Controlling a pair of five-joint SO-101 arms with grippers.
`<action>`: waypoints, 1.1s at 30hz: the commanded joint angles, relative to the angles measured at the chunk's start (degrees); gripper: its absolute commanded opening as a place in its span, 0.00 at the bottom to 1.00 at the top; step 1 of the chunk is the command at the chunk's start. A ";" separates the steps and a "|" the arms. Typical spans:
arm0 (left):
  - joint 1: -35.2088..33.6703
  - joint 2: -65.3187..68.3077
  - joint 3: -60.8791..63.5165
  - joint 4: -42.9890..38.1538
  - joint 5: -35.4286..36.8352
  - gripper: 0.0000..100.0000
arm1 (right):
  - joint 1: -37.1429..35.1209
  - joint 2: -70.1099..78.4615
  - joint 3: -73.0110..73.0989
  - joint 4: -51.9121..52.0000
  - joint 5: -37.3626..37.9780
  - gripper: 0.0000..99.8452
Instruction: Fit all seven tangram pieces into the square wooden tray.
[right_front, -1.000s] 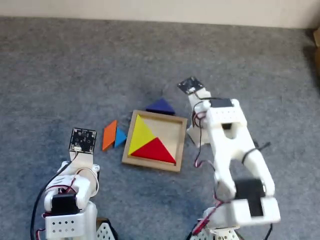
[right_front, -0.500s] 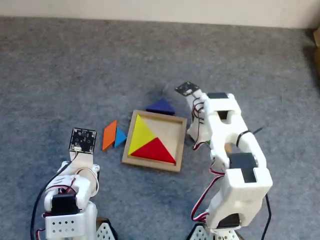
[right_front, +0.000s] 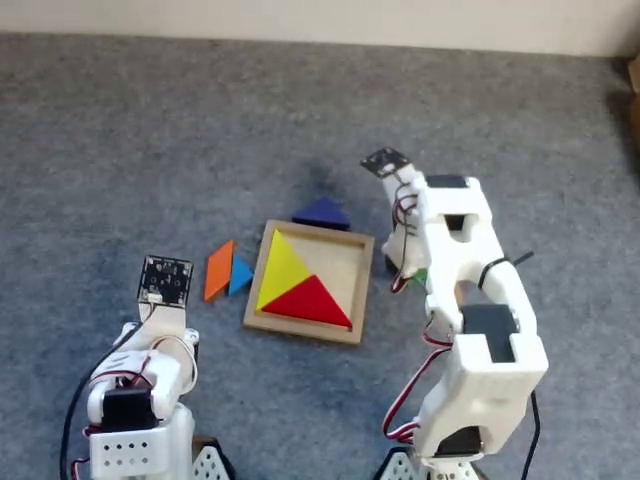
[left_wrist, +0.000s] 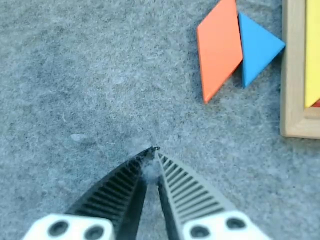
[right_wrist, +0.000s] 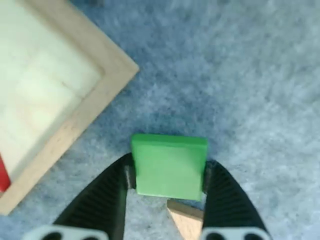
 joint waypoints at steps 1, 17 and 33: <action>-0.04 -0.04 0.40 0.18 -0.18 0.01 | -0.57 -2.95 -3.65 2.15 0.53 0.07; -0.04 -0.04 0.40 0.18 -0.18 0.01 | -14.20 -20.44 -3.47 6.64 -13.27 0.07; -0.04 -0.04 0.40 0.18 -0.18 0.01 | -25.27 -17.71 2.77 -4.00 -24.62 0.07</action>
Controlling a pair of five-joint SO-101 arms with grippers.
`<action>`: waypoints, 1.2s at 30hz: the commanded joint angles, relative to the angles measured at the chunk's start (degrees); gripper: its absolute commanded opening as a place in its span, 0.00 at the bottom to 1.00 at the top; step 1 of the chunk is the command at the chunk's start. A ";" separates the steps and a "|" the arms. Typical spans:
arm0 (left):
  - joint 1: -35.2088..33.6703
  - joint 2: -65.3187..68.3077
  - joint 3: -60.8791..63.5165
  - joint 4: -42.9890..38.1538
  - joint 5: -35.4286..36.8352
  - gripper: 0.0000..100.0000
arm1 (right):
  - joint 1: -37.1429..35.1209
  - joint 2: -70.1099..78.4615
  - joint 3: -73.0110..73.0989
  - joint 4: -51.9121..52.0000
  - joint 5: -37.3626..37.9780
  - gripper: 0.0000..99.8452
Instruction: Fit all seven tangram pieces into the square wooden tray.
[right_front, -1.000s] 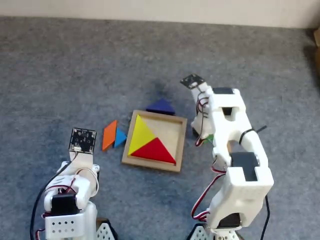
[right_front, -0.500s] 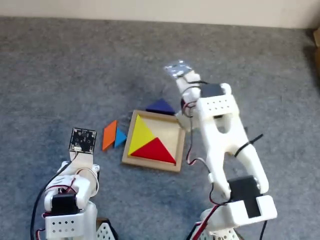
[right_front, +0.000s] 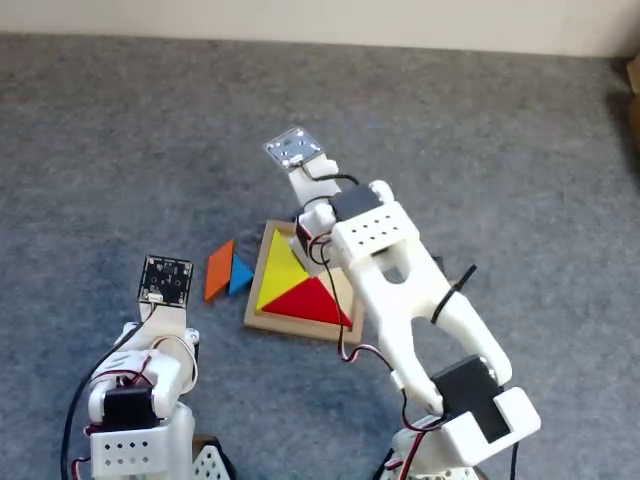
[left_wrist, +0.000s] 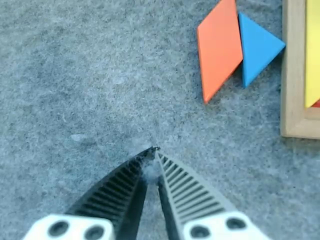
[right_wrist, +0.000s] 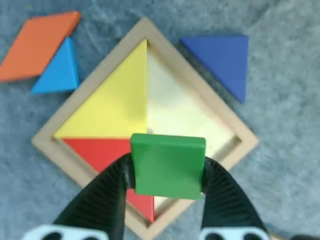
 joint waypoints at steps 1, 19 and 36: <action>-0.04 -0.04 0.40 0.18 -0.18 0.01 | -0.48 -0.22 0.75 -4.35 -0.88 0.07; -0.04 -0.04 0.40 0.18 -0.18 0.01 | 3.74 10.33 0.40 -4.26 2.37 0.19; -0.04 -0.04 0.40 0.18 -0.18 0.01 | 3.56 10.07 0.13 -2.33 2.99 0.34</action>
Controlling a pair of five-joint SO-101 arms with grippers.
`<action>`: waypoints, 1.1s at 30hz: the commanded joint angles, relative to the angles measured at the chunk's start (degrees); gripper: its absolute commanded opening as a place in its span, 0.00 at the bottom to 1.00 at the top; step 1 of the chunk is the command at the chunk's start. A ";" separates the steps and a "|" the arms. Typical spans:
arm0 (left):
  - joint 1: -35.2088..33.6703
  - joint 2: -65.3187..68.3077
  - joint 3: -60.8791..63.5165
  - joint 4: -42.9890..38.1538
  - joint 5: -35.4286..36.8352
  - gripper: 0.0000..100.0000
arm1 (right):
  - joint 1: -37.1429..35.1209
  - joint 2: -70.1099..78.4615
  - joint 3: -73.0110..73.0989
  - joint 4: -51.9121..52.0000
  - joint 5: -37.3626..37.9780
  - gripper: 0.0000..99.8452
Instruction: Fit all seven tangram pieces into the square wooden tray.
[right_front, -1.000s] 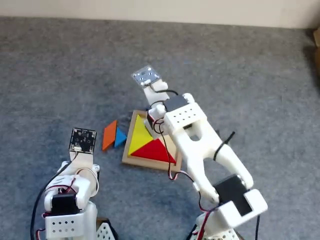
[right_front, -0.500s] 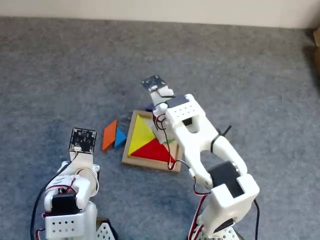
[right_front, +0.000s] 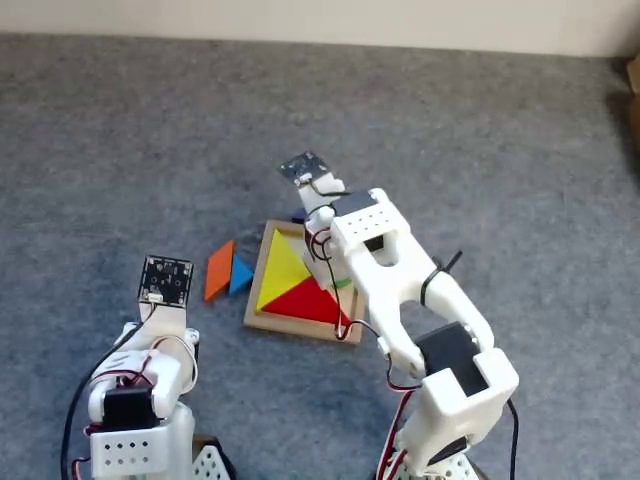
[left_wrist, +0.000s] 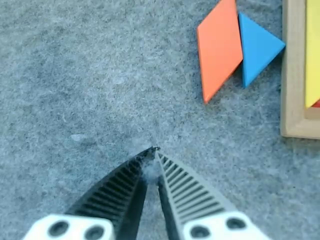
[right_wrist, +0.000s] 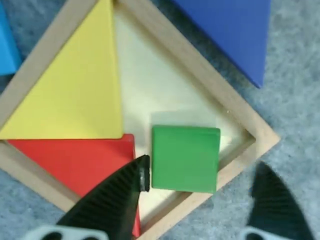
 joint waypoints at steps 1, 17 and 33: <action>-0.04 -0.04 0.40 0.18 -0.18 0.01 | 0.40 -1.27 -1.10 0.57 1.23 0.34; -0.04 -0.04 0.40 0.18 -0.18 0.01 | 6.02 -11.91 -2.15 -1.45 1.32 0.08; -0.04 -0.04 0.40 0.18 -0.18 0.01 | 0.13 -4.18 6.46 -9.71 1.32 0.08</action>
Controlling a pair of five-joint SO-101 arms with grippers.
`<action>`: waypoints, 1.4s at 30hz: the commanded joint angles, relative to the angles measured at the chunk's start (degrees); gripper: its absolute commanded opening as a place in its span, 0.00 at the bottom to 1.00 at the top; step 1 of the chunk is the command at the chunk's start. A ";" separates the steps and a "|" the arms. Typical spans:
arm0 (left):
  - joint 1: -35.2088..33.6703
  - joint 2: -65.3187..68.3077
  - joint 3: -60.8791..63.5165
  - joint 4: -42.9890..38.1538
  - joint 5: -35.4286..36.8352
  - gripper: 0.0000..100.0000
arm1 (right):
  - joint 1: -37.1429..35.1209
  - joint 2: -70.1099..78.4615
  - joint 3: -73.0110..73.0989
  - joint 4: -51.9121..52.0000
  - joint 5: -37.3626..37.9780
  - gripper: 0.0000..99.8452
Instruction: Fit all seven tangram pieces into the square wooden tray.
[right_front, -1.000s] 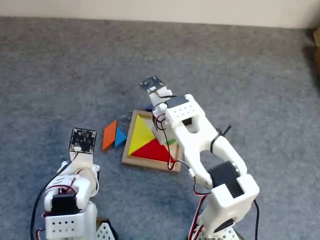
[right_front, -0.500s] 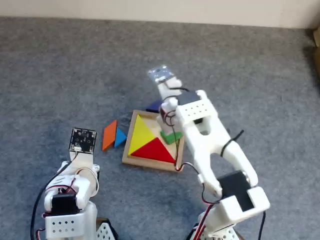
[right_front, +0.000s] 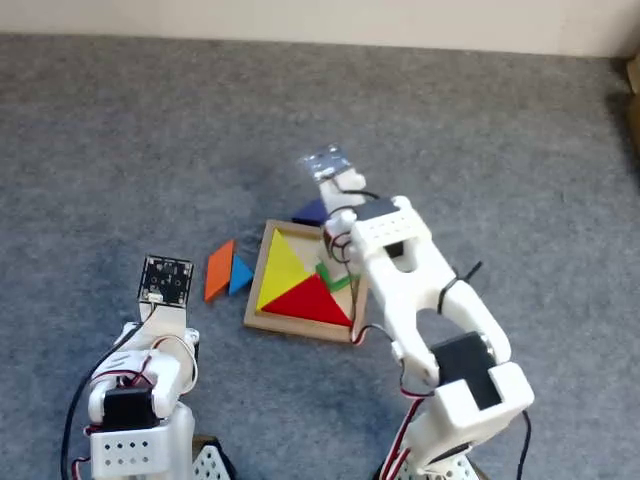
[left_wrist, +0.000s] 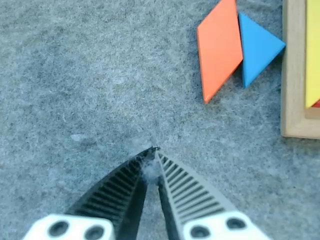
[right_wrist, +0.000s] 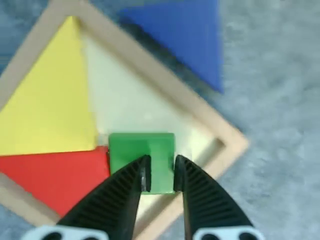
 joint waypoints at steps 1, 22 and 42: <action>-0.04 -0.04 0.40 0.18 -0.18 0.01 | -3.30 -0.40 -0.13 -0.92 0.79 0.08; -0.04 -0.04 0.40 0.18 -0.18 0.01 | -3.74 -4.18 -1.45 8.57 0.79 0.08; -0.04 -0.04 0.40 0.18 -0.18 0.01 | 5.93 -29.14 -2.42 25.98 0.44 0.08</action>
